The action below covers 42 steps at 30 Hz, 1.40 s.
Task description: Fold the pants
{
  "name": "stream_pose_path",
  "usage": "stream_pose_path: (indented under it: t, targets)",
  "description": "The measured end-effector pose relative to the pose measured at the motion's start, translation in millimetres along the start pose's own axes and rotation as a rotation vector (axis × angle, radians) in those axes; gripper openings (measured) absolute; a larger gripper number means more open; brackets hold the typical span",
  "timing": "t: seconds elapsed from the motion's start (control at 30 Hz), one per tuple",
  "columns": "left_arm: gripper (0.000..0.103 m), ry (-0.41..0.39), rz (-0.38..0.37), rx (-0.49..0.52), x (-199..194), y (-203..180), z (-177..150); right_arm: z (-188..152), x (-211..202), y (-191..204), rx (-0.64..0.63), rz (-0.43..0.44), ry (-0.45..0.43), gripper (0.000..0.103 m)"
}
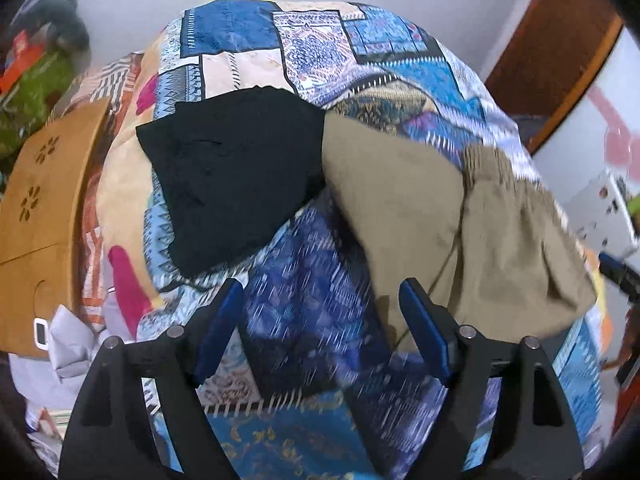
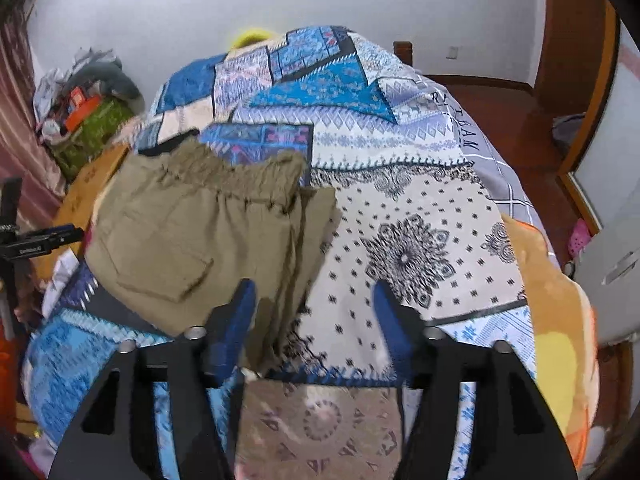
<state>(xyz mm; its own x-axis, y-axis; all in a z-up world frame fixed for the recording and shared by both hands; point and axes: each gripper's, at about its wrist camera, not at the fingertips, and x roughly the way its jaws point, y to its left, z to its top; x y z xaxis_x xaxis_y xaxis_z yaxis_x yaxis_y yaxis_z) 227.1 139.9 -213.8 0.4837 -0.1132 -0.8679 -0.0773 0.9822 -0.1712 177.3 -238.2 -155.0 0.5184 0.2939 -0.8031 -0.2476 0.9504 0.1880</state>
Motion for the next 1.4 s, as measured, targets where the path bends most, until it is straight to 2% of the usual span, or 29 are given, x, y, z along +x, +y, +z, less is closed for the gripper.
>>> stream_pose_path:
  t: [0.03,0.2,0.4,0.47,0.57,0.63,0.73,0.77,0.83,0.87,0.93,0.97,1.07,1.13,1.27,1.4]
  targets:
    - [0.08,0.001,-0.01,-0.006,3.5,-1.6,6.0,2.2,1.2,1.2,0.008,0.005,-0.006,0.07]
    - [0.08,0.052,-0.036,-0.012,33.7,-14.3,26.9,10.1,18.6,5.2,0.045,0.047,0.012,0.071]
    - [0.08,0.115,-0.121,-0.046,69.8,-22.1,39.6,9.8,57.3,4.2,0.07,0.089,0.117,0.071]
    - [0.08,0.122,-0.165,-0.058,77.0,-25.0,42.3,9.2,69.8,1.7,0.093,0.125,0.147,0.071]
    - [0.08,0.123,-0.176,-0.039,81.2,-32.4,45.1,11.9,79.4,-3.5,0.133,0.199,0.16,0.071]
    - [0.067,0.115,-0.184,-0.024,81.7,-38.1,46.8,15.4,81.1,-3.0,0.133,0.217,0.156,0.067]
    - [0.058,0.103,-0.169,-0.039,78.3,-42.0,49.6,19.5,83.4,0.9,0.125,0.216,0.15,0.058]
    - [0.055,0.102,-0.173,-0.058,77.0,-42.0,50.8,20.4,83.6,1.1,0.125,0.219,0.146,0.052]
    - [0.039,0.104,-0.183,-0.089,75.2,-41.6,53.2,22.2,82.9,-1.3,0.147,0.215,0.138,0.04]
    - [0.037,0.097,-0.178,-0.099,73.1,-41.7,54.3,23.1,82.5,-1.4,0.148,0.218,0.138,0.034]
    - [0.023,0.077,-0.153,-0.099,68.1,-42.5,56.1,26.1,78.9,1.4,0.13,0.195,0.127,0.025]
    - [0.022,0.067,-0.141,-0.097,64.9,-43.5,57.1,27.7,77.4,3.3,0.118,0.183,0.12,0.019]
    - [0.014,0.01,-0.104,-0.075,50.8,-47.2,58.0,35.4,66.7,12.7,0.074,0.161,0.086,0.012]
    - [0.009,-0.021,-0.073,-0.052,39.8,-49.8,58.8,41.0,61.4,17.7,0.048,0.156,0.064,0.01]
    - [0.007,-0.081,-0.048,-0.013,14.3,-50.7,62.5,57.8,44.8,35.1,-0.001,0.186,0.005,0.009]
    - [0.007,-0.134,-0.035,-0.021,-9.9,-43.6,71.4,76.9,36.3,59.5,-0.056,0.184,-0.044,0.008]
